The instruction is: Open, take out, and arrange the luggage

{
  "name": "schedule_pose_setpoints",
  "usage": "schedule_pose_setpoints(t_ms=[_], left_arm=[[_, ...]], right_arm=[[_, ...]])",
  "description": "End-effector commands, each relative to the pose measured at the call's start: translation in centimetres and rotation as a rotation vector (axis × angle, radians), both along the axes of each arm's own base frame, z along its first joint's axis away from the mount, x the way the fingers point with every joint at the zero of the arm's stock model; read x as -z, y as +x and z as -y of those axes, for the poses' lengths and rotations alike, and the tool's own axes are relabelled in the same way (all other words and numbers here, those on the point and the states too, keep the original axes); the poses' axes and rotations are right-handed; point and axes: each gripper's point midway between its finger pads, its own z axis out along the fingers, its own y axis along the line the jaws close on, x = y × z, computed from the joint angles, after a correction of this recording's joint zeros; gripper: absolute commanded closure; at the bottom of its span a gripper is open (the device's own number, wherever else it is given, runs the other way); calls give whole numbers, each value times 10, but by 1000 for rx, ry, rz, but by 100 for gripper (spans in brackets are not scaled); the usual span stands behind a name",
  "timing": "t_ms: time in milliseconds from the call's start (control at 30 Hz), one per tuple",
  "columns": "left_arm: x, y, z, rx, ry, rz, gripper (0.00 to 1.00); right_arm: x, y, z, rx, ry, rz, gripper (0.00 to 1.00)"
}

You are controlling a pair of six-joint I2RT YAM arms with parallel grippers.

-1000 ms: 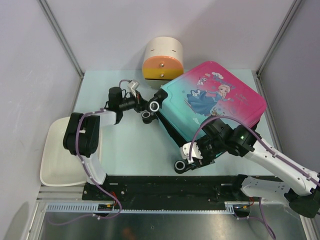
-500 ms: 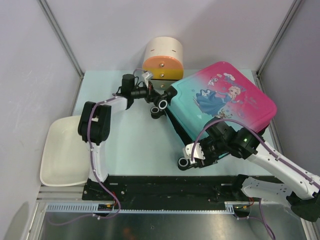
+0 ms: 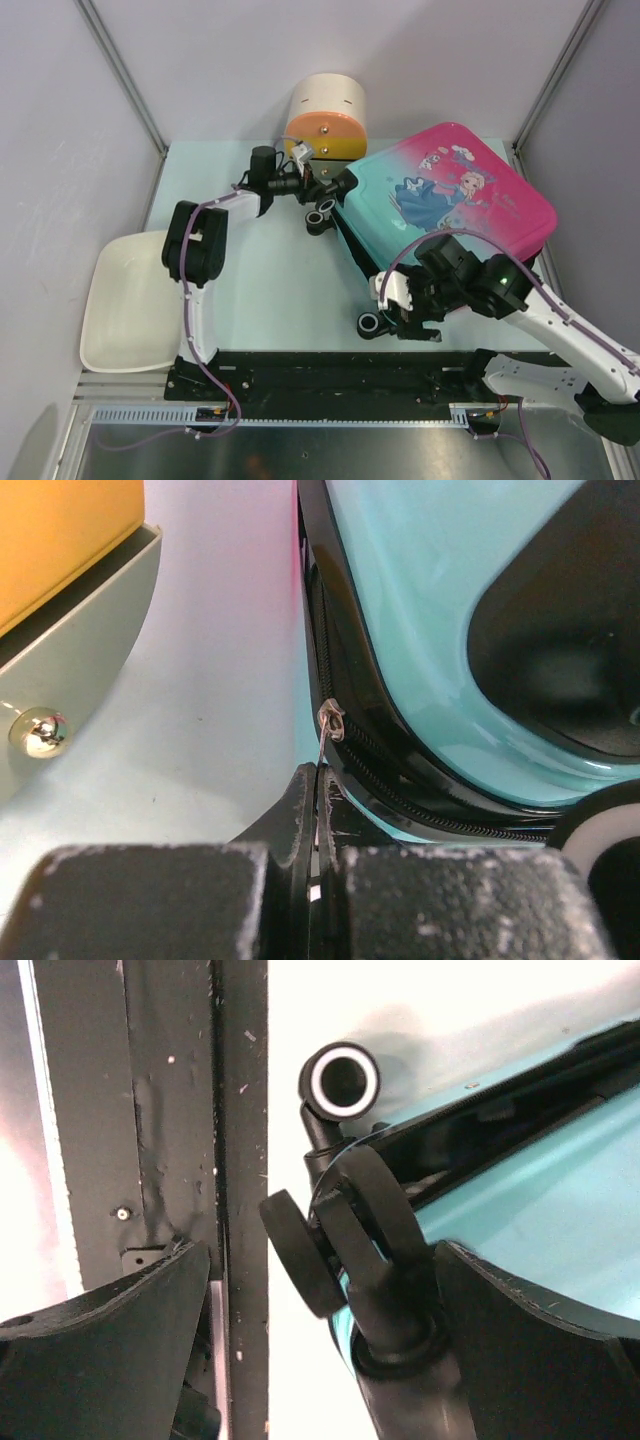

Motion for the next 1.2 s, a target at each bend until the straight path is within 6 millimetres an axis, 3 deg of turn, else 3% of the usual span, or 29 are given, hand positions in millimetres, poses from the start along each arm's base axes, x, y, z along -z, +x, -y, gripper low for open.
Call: schedule_pose_setpoints(t_ms=[0,100,200,233,333,367,400,433,467,567,633,733,900,1000,1167], left_arm=[[-39,25,-20,-109,34,223,100],[-43,19,-19,-96,31,230,100],[-46,10,-18,-74,34,250,100],[-42,5,-17,-65,38,244,100],[-39,-11,-13,-27,49,265,100],[-43,-16,-12,-15,53,288,100],[-42,-22,-9,-2,56,294,100],[-35,-29,-8,7,64,285,100],[-38,-34,-7,14,66,301,100],[-33,-46,-5,31,69,286,100],[-30,-48,-6,29,74,281,100],[-29,-48,-5,29,74,276,100],[-34,-51,0,46,70,297,100],[-37,-61,6,77,74,333,100],[-45,-93,16,146,77,403,100]], right_arm=[[-50,5,-5,216,123,-20,0],[-85,33,-8,357,242,28,0],[-110,77,17,607,335,102,0],[-124,101,42,775,393,135,0],[-131,137,95,1065,443,164,2],[-127,150,141,1271,443,179,3],[-123,157,174,1405,434,185,4],[-118,158,199,1513,426,170,6],[-111,158,251,1722,426,146,8],[-90,145,302,1949,409,8,18],[-77,122,337,2124,384,-40,21],[-51,100,361,2253,313,-119,28],[7,89,354,2281,214,-303,37],[29,109,344,2237,244,-370,41],[56,163,322,2097,292,-407,44]])
